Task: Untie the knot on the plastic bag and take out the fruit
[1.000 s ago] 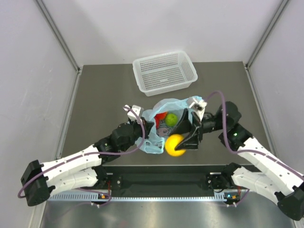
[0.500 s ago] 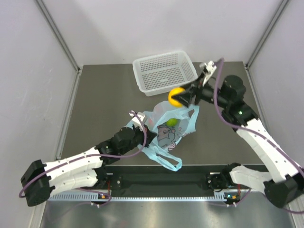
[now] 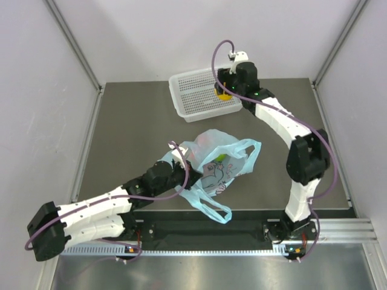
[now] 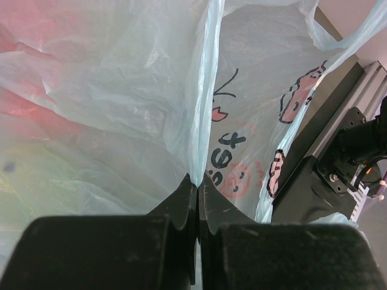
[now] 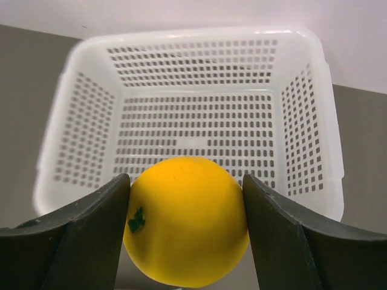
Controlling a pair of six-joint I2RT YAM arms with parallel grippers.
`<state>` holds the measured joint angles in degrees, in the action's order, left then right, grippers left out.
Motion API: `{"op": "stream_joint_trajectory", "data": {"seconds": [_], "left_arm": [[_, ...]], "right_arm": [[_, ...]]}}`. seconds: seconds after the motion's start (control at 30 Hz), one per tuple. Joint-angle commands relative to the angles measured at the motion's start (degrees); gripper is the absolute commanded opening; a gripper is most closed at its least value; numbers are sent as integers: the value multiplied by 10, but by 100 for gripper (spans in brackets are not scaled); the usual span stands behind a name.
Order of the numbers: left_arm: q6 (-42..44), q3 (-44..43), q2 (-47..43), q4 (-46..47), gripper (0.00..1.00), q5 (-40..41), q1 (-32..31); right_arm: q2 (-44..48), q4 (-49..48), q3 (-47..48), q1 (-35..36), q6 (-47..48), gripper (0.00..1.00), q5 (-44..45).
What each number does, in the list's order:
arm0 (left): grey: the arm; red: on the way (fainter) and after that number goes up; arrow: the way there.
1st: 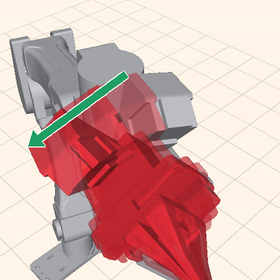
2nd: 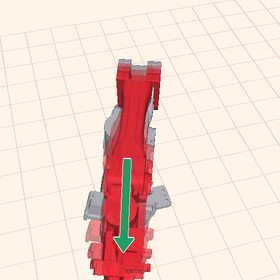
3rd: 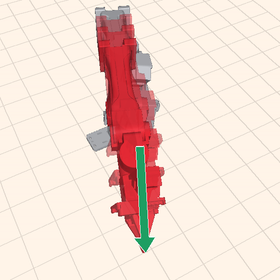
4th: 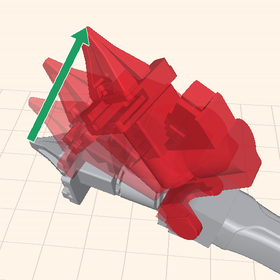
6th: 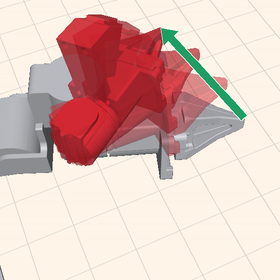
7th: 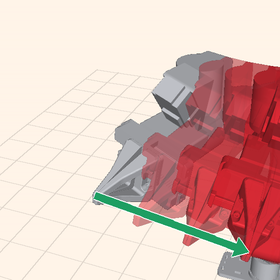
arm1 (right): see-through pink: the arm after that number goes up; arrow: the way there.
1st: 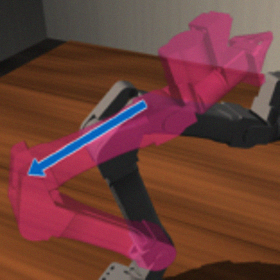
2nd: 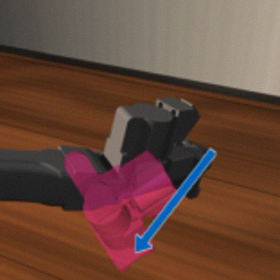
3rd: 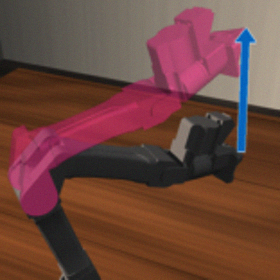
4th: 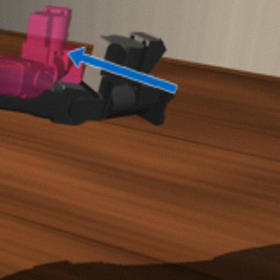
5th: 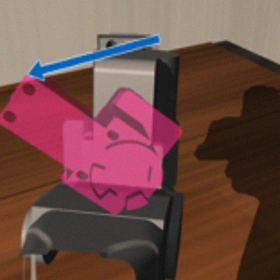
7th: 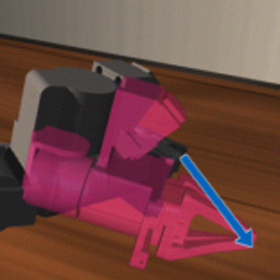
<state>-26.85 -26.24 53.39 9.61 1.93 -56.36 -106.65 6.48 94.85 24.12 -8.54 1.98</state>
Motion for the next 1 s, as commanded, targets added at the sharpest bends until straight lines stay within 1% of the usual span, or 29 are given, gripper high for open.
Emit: {"op": "stream_joint_trajectory", "data": {"seconds": [0.0, 0.03, 0.07, 0.1, 0.13, 0.2, 0.23, 0.3, 0.4, 0.43, 0.5, 0.53, 0.6, 0.73, 0.77, 0.8, 0.9, 0.93, 0.97], "left_arm": [[12, -31, -11, 1, 0, -2, 0], [13, -33, -14, -4, 0, 1, 1], [14, -34, -15, -6, 0, 3, 1], [15, -35, -21, -7, 0, 6, 1], [15, -35, -23, -9, 0, 9, 1], [17, -36, -29, -12, 0, 12, 1], [19, -37, -29, -13, 0, 14, 1], [19, -40, -31, -20, 0, 15, 1], [21, -40, -31, -22, 0, 20, 1], [21, -40, -30, -22, 0, 22, 1], [21, -40, -29, -22, 0, 26, 1], [21, -40, -28, -22, 0, 27, 1], [22, -43, -27, -23, 0, 31, 1], [24, -46, -27, -26, 0, 39, 1], [23, -46, -27, -27, 0, 40, 1], [23, -46, -26, -26, 0, 40, 1], [24, -46, -25, -27, 0, 43, 1], [23, -44, -25, -27, 0, 45, 1], [22, -43, -24, -24, 0, 49, 1]], "right_arm": [[-75, 20, 116, -10, 24, 4, 67], [-96, 33, 138, -12, 25, 4, 72], [-115, 41, 158, -12, 26, 10, 78], [-144, 47, 185, -16, 25, 11, 84], [-155, 45, 193, -17, 26, 10, 84], [-180, 39, 213, -26, 21, 11, 83], [-188, 43, 223, -28, 21, 15, 80], [-213, 55, 257, -33, 23, 26, 84], [-226, 69, 285, -37, 33, 45, 74], [-225, 69, 286, -37, 34, 58, 72], [-215, 66, 289, -38, 43, 70, 71], [-210, 66, 290, -38, 46, 85, 71], [-189, 73, 297, -41, 53, 99, 69], [-113, 74, 277, -43, 62, 100, 59], [-68, 63, 259, -43, 66, 100, 56], [-46, 47, 223, -43, 67, 100, 51], [47, 59, 154, -43, 54, 100, 23], [76, 61, 126, -41, 49, 100, -1], [139, 52, 91, -36, 41, 100, -11]]}}
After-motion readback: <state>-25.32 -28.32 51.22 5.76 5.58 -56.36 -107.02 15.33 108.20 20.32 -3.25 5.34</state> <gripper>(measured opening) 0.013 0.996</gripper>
